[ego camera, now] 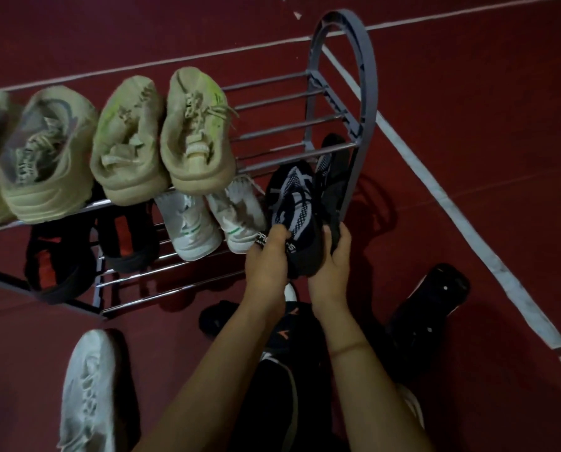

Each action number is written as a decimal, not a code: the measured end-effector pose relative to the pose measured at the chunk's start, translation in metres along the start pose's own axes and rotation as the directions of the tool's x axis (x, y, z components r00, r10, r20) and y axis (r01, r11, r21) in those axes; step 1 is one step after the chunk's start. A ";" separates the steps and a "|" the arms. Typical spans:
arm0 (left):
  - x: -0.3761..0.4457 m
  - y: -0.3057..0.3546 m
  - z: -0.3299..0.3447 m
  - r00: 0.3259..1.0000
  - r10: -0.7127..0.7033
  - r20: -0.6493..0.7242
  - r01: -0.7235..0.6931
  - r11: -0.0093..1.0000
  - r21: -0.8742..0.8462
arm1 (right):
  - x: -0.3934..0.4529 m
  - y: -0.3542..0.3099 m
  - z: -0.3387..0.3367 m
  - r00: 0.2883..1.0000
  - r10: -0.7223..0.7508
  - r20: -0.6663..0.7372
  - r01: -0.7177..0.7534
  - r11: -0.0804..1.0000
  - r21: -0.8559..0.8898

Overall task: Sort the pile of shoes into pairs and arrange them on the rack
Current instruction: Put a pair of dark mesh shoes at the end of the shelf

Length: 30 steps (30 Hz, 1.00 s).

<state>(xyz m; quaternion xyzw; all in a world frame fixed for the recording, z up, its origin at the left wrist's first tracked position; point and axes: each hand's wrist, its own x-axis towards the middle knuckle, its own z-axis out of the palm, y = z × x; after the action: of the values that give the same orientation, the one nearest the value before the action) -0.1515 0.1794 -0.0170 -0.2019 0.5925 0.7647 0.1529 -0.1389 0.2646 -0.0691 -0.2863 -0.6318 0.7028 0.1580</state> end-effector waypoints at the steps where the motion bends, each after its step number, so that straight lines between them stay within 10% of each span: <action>1: 0.007 0.000 0.004 1.000 -0.013 -0.028 0.012 0.999 -0.031 | 0.003 -0.006 0.000 1.000 -0.016 -0.009 0.016 1.000 -0.019; 9: 0.010 0.001 0.054 0.973 0.055 -0.225 -0.061 0.998 -0.021 | 0.038 -0.048 -0.021 0.993 -0.111 0.044 0.119 0.956 -0.270; 18: 0.024 0.002 0.047 0.939 0.060 -0.337 -0.108 0.986 -0.126 | 0.036 -0.035 -0.013 0.993 -0.032 0.112 0.052 0.982 -0.180; 25: 0.013 -0.022 0.041 0.995 -0.098 0.033 0.103 0.947 -0.305 | 0.021 -0.024 -0.002 0.970 0.243 -0.031 -0.236 0.961 0.143; 30: 0.033 -0.003 0.032 0.994 -0.104 -0.043 0.087 0.954 -0.287 | 0.024 -0.039 0.001 0.974 0.107 -0.200 -0.090 0.992 0.093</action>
<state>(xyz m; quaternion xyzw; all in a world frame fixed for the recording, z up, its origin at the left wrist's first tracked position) -0.1826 0.2108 -0.0288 -0.2722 0.4699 0.8276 0.1419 -0.1636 0.2839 -0.0357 -0.3813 -0.5675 0.7022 0.1986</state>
